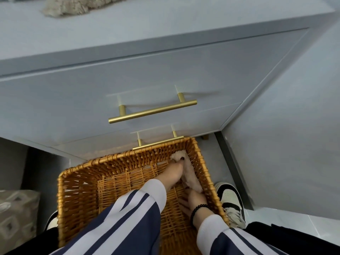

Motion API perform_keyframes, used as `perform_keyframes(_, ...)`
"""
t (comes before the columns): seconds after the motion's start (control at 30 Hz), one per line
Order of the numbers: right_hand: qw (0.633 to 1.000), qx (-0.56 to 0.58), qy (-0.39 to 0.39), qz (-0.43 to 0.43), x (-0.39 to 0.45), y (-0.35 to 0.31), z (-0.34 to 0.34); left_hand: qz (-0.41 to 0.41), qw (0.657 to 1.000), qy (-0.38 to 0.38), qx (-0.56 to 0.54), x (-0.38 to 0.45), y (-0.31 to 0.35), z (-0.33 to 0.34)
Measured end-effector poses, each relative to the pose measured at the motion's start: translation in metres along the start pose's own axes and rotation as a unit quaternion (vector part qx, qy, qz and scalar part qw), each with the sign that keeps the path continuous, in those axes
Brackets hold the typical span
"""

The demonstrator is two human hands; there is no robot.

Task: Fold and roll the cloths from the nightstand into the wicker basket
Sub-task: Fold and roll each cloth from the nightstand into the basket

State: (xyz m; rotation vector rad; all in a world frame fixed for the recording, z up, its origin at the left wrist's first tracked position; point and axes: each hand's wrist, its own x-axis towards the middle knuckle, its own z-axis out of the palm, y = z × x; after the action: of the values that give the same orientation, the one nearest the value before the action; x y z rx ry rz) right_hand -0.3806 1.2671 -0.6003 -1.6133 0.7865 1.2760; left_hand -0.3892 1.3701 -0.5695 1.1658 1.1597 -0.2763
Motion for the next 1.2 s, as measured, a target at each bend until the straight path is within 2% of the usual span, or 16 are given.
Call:
perform_keyframes(0.13, 0.998, -0.04, -0.04, 0.014, -0.016, 0.007, -0.001, 0.026, 0.999, -0.011, 0.032, -0.02, -0.005, -0.01)
perform_keyframes(0.27, 0.996, -0.061, -0.06, 0.008, -0.034, 0.012, 0.004, 0.011, 0.998, -0.016, 0.055, -0.025, -0.012, -0.024)
perform_keyframes(0.47, 0.992, -0.083, -0.093, 0.001, -0.08, 0.011, 0.006, 0.037, 0.994, 0.028, 0.099, -0.096, 0.016, -0.046)
perform_keyframes(0.63, 0.988, -0.071, -0.115, -0.069, -0.134, -0.009, 0.004, 0.086, 0.989, 0.047, 0.113, -0.165, 0.042, -0.062)
perform_keyframes(0.87, 0.967, -0.114, -0.141, -0.178, -0.203, -0.044, -0.007, 0.148, 0.973, 0.074, 0.162, -0.253, 0.058, -0.088)
perform_keyframes(1.07, 0.922, -0.241, -0.16, -0.257, -0.271, -0.066, -0.013, 0.192, 0.952, 0.088, 0.222, -0.314, 0.064, -0.103)
perform_keyframes(1.2, 0.882, -0.297, -0.16, -0.329, -0.326, -0.081, -0.013, 0.228, 0.95, 0.102, 0.186, -0.345, 0.071, -0.107)
